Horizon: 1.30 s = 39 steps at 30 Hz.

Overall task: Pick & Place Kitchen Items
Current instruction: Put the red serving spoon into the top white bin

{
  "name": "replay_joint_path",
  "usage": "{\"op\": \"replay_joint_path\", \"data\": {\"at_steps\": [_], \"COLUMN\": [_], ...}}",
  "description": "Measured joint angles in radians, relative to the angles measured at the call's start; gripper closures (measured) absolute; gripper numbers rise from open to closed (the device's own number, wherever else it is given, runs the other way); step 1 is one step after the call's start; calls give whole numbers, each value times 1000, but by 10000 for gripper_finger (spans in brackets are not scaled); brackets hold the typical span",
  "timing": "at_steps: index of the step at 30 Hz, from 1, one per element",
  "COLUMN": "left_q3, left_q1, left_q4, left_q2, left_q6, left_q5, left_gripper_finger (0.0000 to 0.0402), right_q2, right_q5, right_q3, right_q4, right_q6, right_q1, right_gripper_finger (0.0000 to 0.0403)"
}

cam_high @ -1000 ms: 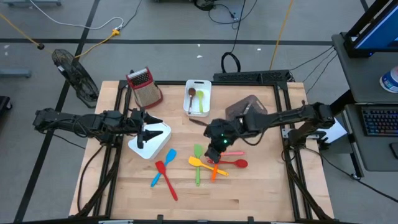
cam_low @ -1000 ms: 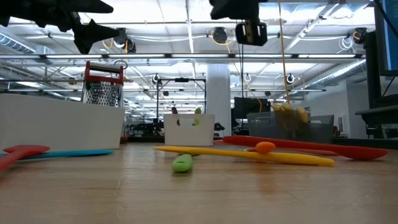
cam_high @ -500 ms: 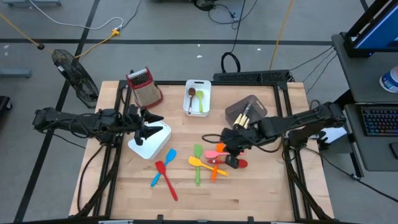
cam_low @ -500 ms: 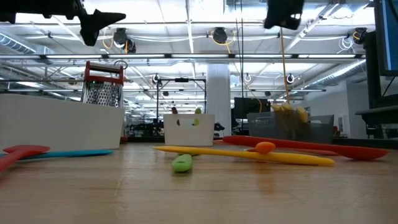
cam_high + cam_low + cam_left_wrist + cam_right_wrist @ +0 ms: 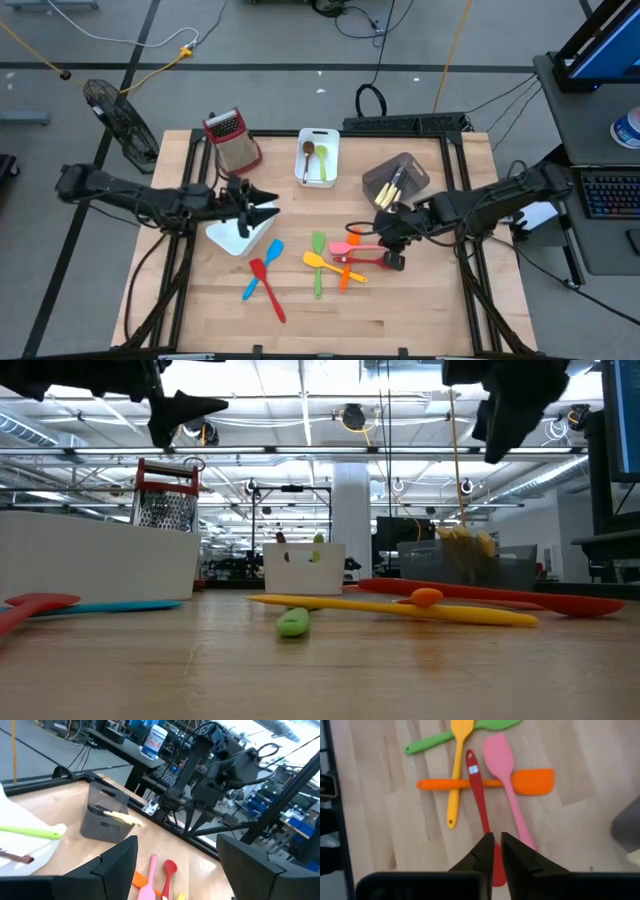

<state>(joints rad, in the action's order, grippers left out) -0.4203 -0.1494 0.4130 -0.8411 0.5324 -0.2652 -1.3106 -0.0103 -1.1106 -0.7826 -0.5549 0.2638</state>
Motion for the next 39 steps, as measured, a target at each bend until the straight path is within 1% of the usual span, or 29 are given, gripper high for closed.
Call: {"op": "replay_joint_path", "data": {"at_steps": [5,8,10,13,15,20,24,28,34,39], "left_q3": [-49,-86,-114,-162,-202,-308,-364,-383,-384,-384], "left_q1": [-41,-59,-70,-78,-86,-101,-110,-122,-135,-134], "left_q4": [3,3,1,-20,-58,-197,-261,-266,-269,-268], "left_q2": [-63,-95,-117,-148,-169,-225,-260,-277,-278,-278], "left_q6": [-8,-27,-43,-61,-64,-66,-66,-66,-58,-56], "left_q5": [-61,-74,-78,-79,-84,-103,-104,-104,-103,-103], "left_gripper_finger": [128,128,128,128,128,128,128,128,128,128], "right_q2": [45,46,47,23,-1,-71,-117,-152,-196,-224], "right_q5": [52,86,90,90,88,86,89,89,85,68], "right_q3": [85,118,140,169,173,173,173,173,172,172], "right_q4": [55,85,113,149,142,169,186,205,295,297], "right_q6": [35,100,158,239,262,312,314,314,314,308], "right_q1": [0,2,10,23,32,47,61,82,99,98], "right_gripper_finger": [328,297,278,256,248,243,244,243,243,243]}}
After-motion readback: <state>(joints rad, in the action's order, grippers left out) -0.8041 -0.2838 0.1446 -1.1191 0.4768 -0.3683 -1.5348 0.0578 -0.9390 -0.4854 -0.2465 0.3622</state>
